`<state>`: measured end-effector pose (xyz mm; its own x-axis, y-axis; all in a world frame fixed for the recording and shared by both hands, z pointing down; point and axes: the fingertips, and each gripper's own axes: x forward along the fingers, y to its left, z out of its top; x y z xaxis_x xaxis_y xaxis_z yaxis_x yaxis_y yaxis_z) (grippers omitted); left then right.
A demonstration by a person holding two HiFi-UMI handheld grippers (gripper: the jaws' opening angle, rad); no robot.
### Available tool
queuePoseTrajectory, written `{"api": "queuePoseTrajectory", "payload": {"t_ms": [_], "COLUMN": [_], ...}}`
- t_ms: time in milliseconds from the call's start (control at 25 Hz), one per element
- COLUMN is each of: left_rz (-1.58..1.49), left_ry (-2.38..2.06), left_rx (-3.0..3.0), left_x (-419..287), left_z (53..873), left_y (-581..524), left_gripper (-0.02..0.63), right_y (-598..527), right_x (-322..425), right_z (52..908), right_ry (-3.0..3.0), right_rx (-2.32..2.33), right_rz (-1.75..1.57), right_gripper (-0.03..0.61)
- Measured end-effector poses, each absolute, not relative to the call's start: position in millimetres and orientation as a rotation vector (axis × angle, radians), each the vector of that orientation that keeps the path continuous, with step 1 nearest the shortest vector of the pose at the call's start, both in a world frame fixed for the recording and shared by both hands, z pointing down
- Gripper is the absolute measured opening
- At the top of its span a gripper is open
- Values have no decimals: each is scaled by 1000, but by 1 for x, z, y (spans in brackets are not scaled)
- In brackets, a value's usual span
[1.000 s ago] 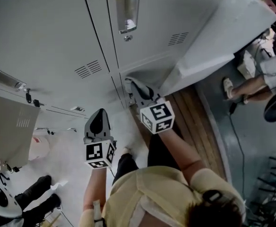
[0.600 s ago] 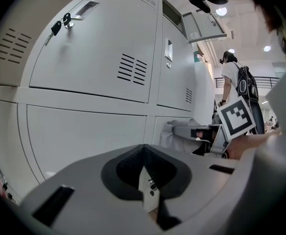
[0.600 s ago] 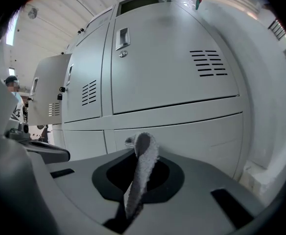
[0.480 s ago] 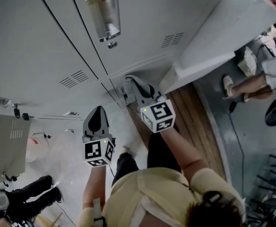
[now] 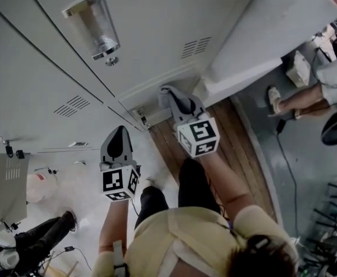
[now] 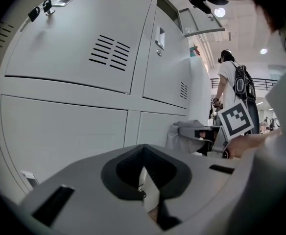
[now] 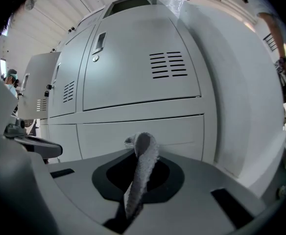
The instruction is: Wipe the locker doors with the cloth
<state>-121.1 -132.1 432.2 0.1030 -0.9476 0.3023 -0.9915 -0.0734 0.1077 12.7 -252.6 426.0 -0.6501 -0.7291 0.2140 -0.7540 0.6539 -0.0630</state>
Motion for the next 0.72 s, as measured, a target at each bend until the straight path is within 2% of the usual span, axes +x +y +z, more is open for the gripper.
{"api": "queuePoseTrajectory", "payload": {"t_ms": [720], "left_rz": [226], "left_ry": [-1906], "left_rx": [2142], "left_x": [-91], "left_z": [433], "left_y": [-153], "left_gripper": [-12], "right_y": [-307], "right_x": [102], "right_z": [431], "right_ry": [-2562], "right_rx": [1468], "right_rz": [179], "right_gripper": [15]}}
